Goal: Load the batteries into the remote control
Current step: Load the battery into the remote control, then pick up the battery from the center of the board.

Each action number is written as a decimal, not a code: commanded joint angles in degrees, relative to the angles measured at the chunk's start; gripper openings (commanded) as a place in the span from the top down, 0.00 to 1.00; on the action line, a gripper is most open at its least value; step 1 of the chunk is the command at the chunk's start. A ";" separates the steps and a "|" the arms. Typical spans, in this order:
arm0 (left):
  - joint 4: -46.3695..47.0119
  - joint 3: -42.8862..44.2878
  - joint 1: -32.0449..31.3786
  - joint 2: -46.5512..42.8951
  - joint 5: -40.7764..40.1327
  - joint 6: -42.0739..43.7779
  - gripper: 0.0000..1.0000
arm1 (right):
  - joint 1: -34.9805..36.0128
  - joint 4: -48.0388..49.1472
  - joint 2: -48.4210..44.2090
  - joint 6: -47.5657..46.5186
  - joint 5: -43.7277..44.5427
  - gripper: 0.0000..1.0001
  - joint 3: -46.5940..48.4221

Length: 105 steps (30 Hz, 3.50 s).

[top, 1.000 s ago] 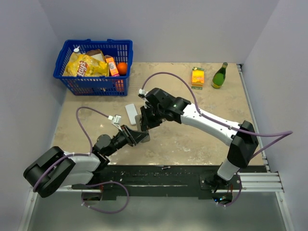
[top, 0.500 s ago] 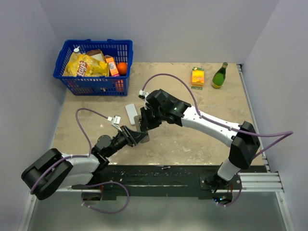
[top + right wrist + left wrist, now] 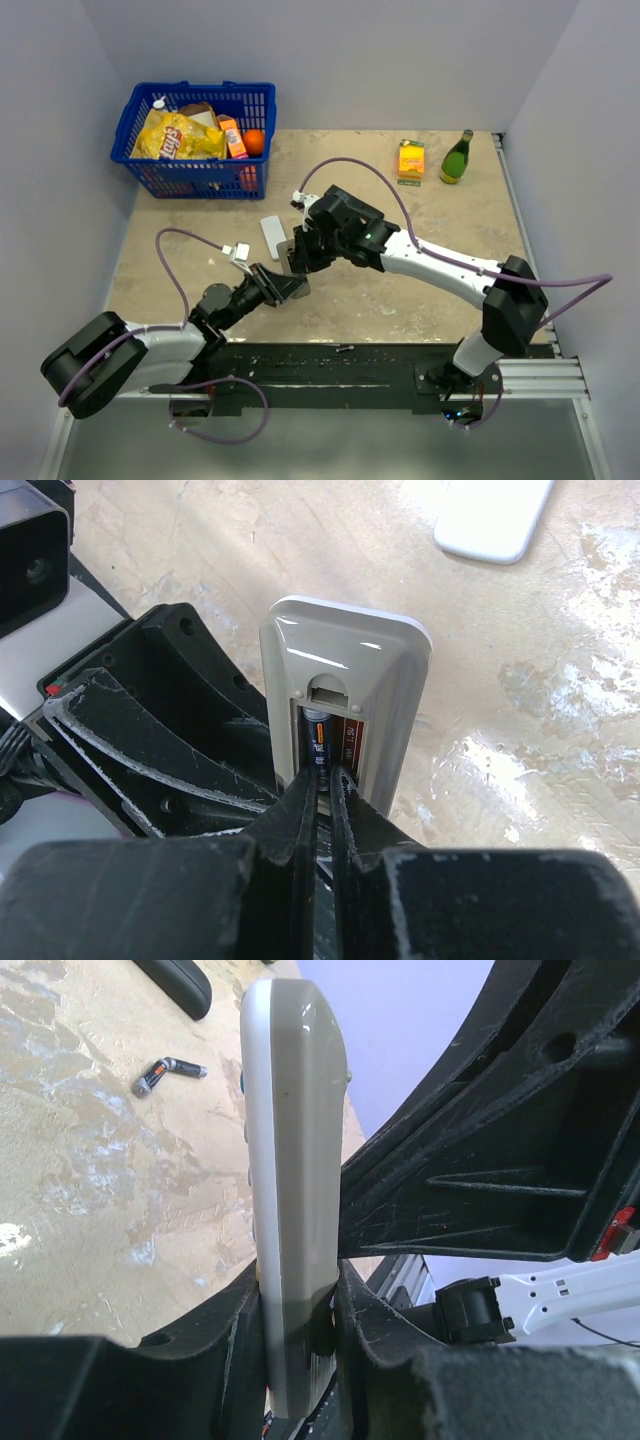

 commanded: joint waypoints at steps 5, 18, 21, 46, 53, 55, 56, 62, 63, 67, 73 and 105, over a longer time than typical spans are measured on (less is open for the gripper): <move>44.14 -11.01 -3.26 -0.06 10.26 1.82 1.00 | -0.44 10.00 0.87 2.73 -1.31 0.98 2.77; 44.41 -12.42 -3.26 1.61 10.62 4.02 1.00 | -0.26 2.45 0.78 3.53 -1.49 0.70 7.69; 43.70 -12.51 -3.35 1.69 10.35 4.63 1.00 | -0.26 1.22 0.69 3.97 -1.23 0.70 7.69; 22.44 -12.94 -3.09 -11.31 2.71 10.61 1.00 | 2.99 -4.23 -1.76 6.17 5.18 0.47 9.09; 19.71 -12.86 -2.83 -11.66 1.39 10.87 1.00 | 2.21 -11.53 -5.54 0.02 9.50 0.22 12.17; 18.75 -12.95 -2.56 -11.66 0.95 10.96 1.00 | 1.15 -12.06 -7.73 -2.00 9.41 0.18 11.39; 18.39 -12.95 -2.47 -11.58 0.86 10.87 1.00 | -0.51 -12.15 -8.62 -2.97 8.28 0.17 11.03; 15.84 -12.77 -1.07 -10.44 -0.02 9.56 1.00 | -7.90 -11.80 -12.66 -9.47 0.89 0.14 9.80; 16.10 -12.77 -0.89 -10.17 0.15 9.55 1.00 | -8.17 -12.06 -12.75 -11.04 -0.77 0.14 9.80; 15.67 -12.77 -0.19 -9.73 -0.02 9.03 1.00 | -11.49 -15.48 -11.79 -15.19 3.42 0.15 9.45; 14.96 -13.91 2.88 -11.40 3.14 9.20 1.00 | -18.09 -15.49 -8.46 -20.90 6.15 0.21 6.03; -43.10 12.18 11.50 -29.24 10.70 24.13 1.00 | -24.25 -2.38 11.77 -24.73 12.31 0.38 1.53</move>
